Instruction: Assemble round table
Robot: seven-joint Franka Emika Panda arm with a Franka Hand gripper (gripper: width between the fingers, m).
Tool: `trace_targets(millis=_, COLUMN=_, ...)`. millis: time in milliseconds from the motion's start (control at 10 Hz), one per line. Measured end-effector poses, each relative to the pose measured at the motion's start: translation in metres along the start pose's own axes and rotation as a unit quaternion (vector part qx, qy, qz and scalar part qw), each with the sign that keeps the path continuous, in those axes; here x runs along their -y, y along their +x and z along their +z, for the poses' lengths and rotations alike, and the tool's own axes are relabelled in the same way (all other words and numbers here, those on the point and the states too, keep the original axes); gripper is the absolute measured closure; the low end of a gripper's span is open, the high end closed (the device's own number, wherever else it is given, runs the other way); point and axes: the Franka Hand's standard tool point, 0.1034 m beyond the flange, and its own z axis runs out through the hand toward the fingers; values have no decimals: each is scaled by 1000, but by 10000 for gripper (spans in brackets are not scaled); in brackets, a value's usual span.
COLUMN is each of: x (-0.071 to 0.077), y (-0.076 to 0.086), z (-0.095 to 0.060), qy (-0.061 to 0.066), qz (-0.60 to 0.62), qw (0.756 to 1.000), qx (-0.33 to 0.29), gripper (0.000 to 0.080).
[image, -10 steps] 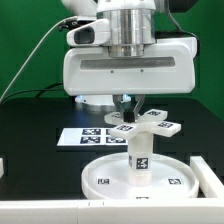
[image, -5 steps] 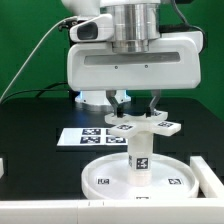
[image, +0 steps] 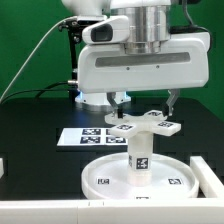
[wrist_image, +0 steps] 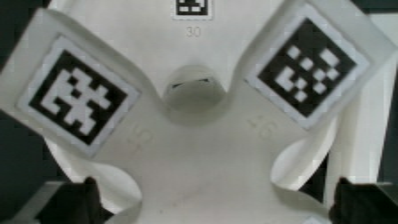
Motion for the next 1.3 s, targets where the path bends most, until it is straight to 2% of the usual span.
trace_targets(millis=500, x=-1, y=-2, z=14, qy=-3, qz=-7, qw=1000, qx=6, gripper=150)
trace_targets(millis=700, x=-1, y=-1, z=15, qy=-5, qz=-7, qw=1000, qx=0, gripper=150)
trace_targets(millis=900, x=-1, y=0, z=14, qy=-5, qz=-7, qw=1000, qx=0, gripper=358)
trace_targets(millis=1300, x=-1, y=0, z=15, qy=-4, qz=3, qw=1000, qx=0, gripper=357)
